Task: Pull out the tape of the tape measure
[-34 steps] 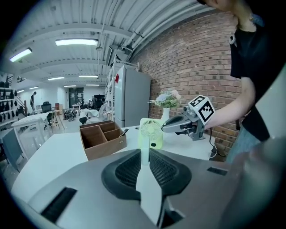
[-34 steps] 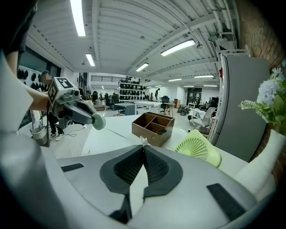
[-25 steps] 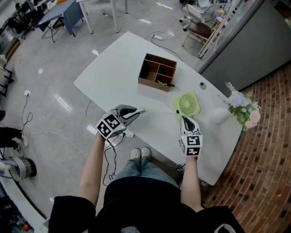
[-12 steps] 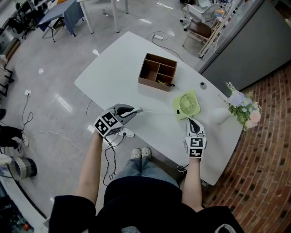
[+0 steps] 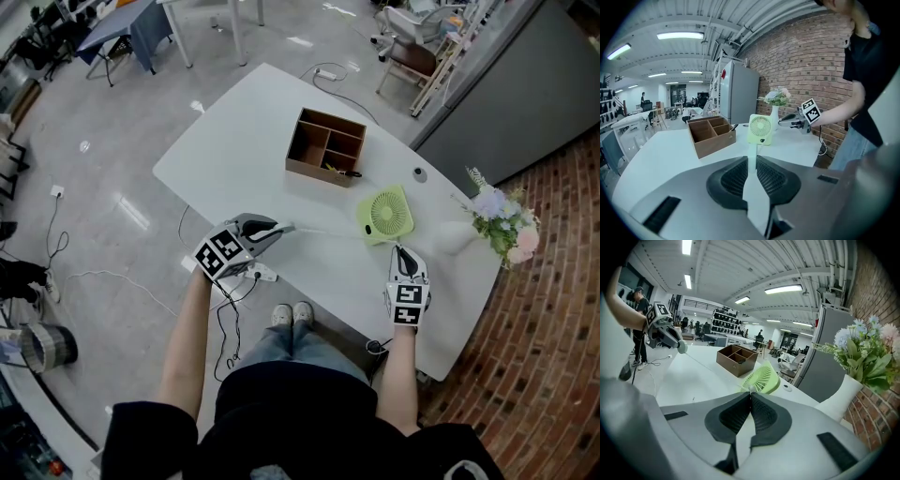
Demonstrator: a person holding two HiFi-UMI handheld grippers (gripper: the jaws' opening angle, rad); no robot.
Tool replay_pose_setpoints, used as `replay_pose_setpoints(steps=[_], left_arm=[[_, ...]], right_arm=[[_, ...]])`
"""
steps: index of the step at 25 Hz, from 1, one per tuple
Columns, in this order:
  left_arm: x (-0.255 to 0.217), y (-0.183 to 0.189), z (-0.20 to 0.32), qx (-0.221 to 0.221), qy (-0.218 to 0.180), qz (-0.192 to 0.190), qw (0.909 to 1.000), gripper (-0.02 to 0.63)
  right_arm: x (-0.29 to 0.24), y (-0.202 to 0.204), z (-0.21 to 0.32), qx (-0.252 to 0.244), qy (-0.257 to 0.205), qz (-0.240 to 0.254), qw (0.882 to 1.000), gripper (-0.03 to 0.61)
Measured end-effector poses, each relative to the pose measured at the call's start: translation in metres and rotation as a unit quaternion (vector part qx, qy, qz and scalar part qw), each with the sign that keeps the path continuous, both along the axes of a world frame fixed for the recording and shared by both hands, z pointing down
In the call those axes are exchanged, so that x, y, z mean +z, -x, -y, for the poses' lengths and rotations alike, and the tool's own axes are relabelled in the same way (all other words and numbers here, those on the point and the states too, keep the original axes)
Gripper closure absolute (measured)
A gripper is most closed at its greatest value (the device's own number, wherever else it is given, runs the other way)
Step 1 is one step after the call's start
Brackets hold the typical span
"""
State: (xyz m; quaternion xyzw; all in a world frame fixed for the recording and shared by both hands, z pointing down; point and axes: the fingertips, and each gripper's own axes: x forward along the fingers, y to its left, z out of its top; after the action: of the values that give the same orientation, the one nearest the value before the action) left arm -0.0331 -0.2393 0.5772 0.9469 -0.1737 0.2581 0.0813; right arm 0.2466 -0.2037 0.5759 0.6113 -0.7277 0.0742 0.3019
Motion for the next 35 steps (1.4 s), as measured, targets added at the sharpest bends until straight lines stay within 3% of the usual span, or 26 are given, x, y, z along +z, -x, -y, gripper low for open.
replay_pose_setpoints(steps=[15, 35], left_arm=[[0.023, -0.003, 0.000, 0.013, 0.004, 0.034, 0.9993, 0.543], [0.094, -0.008, 0.000, 0.022, 0.018, 0.087, 0.9958, 0.543]], right_arm=[[0.013, 0.014, 0.003, -0.017, 0.014, -0.003, 1.000, 0.572], [0.088, 0.011, -0.004, -0.010, 0.093, -0.034, 0.995, 0.569]])
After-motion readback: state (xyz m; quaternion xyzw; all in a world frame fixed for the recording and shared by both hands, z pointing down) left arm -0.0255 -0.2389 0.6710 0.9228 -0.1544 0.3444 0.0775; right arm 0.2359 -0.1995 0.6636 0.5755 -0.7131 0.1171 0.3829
